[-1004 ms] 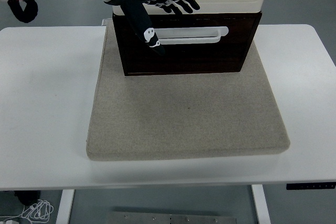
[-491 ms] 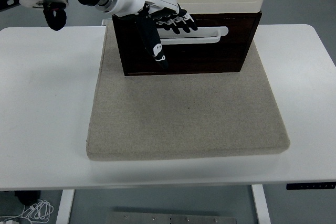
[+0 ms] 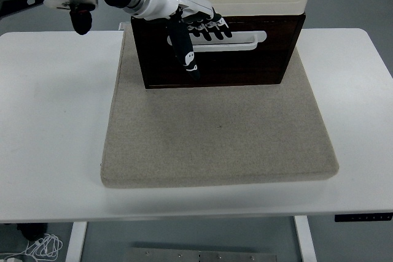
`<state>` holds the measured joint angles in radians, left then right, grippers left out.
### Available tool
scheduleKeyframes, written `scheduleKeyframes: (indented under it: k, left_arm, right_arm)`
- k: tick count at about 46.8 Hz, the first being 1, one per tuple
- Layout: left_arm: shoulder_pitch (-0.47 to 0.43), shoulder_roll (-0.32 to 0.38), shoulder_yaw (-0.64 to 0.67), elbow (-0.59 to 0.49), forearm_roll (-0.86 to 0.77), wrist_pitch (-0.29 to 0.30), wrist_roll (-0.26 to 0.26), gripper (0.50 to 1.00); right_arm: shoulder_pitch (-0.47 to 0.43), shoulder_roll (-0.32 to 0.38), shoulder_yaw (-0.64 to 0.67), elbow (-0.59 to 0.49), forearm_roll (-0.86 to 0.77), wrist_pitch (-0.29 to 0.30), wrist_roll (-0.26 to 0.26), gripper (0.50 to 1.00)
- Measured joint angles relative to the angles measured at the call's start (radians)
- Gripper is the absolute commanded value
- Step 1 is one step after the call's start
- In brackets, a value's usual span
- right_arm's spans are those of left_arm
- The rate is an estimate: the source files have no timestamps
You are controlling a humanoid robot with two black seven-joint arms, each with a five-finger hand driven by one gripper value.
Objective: Open the drawer under the combination cabinet
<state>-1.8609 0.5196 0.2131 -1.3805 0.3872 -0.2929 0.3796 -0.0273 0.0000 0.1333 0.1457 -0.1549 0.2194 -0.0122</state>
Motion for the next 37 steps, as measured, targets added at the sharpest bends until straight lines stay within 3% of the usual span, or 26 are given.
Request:
scheduleKeyframes:
  k: [37]
  left_arm:
    - [0.006,-0.085,0.011,0.104,-0.042,-0.003,0.039,1.0]
  right_arm:
    - [0.0,0.0,0.0,0.0,0.0,0.0,0.0,0.926]
